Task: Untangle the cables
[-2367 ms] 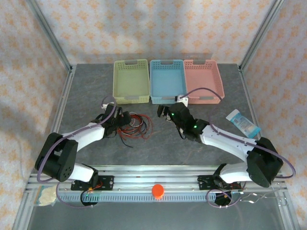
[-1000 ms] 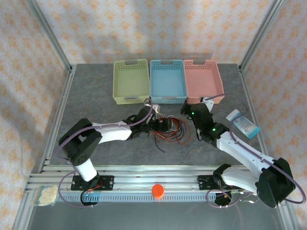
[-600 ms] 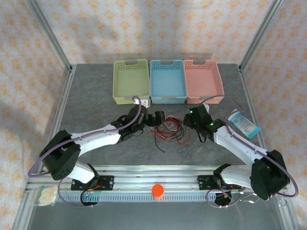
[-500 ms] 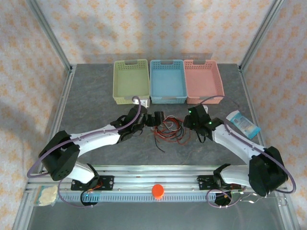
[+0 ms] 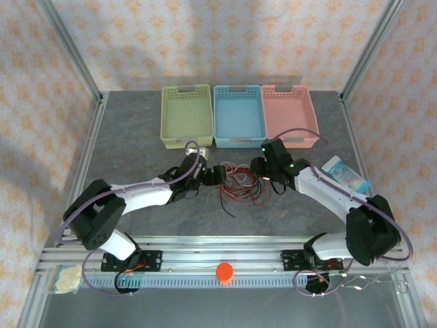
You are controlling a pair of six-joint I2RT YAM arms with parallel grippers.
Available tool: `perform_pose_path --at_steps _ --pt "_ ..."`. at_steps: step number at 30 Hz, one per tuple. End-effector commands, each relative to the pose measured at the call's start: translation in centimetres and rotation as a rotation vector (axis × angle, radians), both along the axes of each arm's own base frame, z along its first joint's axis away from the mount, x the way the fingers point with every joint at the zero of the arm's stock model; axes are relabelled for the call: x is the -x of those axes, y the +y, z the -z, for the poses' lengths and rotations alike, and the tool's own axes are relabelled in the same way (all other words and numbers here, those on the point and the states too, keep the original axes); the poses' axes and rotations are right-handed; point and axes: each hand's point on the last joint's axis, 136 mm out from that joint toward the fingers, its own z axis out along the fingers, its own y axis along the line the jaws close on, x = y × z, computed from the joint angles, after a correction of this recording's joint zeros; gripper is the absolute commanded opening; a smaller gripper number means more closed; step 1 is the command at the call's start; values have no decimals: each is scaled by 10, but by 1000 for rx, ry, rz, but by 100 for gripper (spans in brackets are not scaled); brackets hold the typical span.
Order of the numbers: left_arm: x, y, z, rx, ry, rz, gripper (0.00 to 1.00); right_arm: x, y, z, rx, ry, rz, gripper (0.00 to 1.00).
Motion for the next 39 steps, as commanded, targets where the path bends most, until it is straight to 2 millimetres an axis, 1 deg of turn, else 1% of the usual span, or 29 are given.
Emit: perform_pose_path --at_steps 1,5,8,11,16,18,21,27,30,33,35,39 --pt "-7 -18 -5 47 3 72 83 -5 0 -11 17 -36 0 42" --pt "-13 -15 10 15 39 59 81 -2 -2 -10 27 -38 8 42" --pt "-16 -20 12 39 55 79 74 -1 -2 -12 22 -44 11 43" --pt "-14 -25 15 40 75 102 67 -1 -2 -14 21 -52 17 43" --pt "-5 -20 25 18 111 107 59 0 -2 -14 22 -54 16 43" --pt "-1 -17 27 15 114 106 53 0 -2 -13 25 -55 18 43" --pt "-1 -17 27 14 115 106 42 0 -1 -14 25 -61 17 43" --pt "-4 -18 16 8 93 109 24 -3 -2 -24 22 -98 36 46" --pt "-4 -14 9 -21 75 119 18 -5 -2 -31 1 -128 51 49" --pt "-5 -13 -4 -29 52 124 11 -6 3 -43 -69 -173 59 52" --pt "-6 -13 -17 -25 27 129 8 -7 8 -52 -127 -202 65 52" --pt "-9 -14 -47 -17 -33 137 1 -7 19 -56 -221 -218 58 52"
